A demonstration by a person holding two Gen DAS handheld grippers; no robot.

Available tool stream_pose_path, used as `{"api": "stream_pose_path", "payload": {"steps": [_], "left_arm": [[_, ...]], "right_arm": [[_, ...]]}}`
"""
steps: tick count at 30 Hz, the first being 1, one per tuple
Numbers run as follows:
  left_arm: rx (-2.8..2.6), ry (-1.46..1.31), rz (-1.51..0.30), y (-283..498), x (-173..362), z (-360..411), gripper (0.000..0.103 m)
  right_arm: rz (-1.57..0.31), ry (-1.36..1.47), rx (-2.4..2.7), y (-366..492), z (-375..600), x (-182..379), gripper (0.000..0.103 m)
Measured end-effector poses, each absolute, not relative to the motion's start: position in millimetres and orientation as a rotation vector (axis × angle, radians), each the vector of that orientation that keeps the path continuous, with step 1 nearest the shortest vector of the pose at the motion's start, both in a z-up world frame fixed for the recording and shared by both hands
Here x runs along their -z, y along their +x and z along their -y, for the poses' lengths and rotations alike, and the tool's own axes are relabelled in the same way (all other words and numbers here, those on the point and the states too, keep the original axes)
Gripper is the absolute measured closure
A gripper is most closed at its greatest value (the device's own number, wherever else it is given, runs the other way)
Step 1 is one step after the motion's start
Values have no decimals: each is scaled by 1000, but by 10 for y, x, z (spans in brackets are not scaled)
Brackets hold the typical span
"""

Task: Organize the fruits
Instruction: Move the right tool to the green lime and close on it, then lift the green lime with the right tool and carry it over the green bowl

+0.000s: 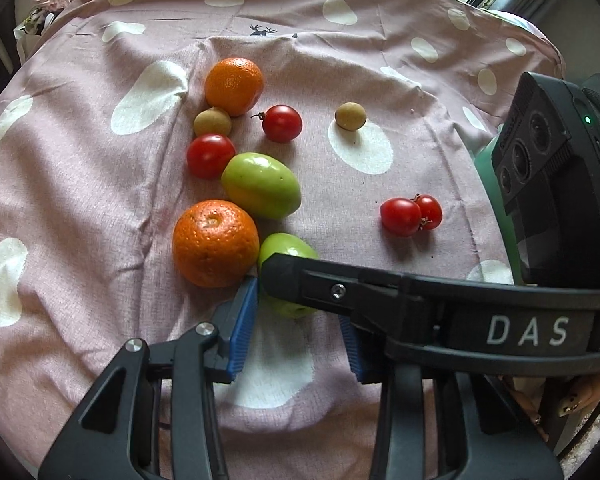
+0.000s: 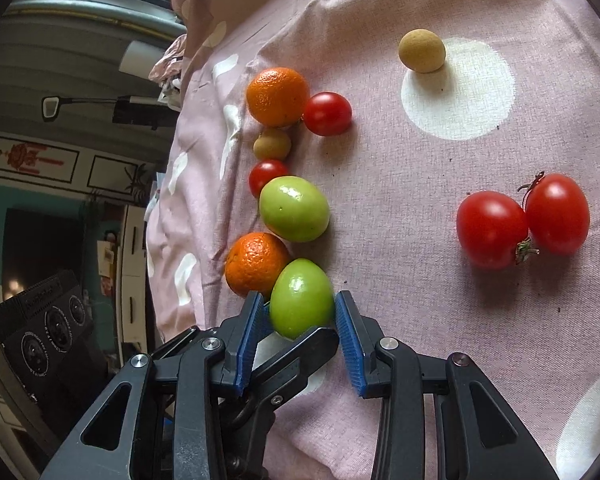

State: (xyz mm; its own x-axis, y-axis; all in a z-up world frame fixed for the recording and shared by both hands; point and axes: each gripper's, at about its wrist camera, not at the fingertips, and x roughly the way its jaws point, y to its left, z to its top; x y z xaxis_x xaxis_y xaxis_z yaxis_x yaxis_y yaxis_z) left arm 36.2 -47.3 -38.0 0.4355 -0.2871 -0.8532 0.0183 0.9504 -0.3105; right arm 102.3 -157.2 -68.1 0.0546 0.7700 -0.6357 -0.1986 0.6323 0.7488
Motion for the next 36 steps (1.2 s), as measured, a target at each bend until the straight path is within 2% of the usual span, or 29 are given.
{"api": "stream_pose_path", "payload": {"steps": [3, 12, 36], "left_arm": [[195, -272, -1102, 363, 382, 467, 66], [207, -219, -1033, 298, 253, 592, 69], [273, -217, -794, 72, -411, 787, 69]], "right_arm": [[-1312, 535, -784, 1018, 1584, 672, 66], [-1277, 506, -738, 986, 1618, 589, 66], [-978, 459, -701, 669, 1964, -185, 66]]}}
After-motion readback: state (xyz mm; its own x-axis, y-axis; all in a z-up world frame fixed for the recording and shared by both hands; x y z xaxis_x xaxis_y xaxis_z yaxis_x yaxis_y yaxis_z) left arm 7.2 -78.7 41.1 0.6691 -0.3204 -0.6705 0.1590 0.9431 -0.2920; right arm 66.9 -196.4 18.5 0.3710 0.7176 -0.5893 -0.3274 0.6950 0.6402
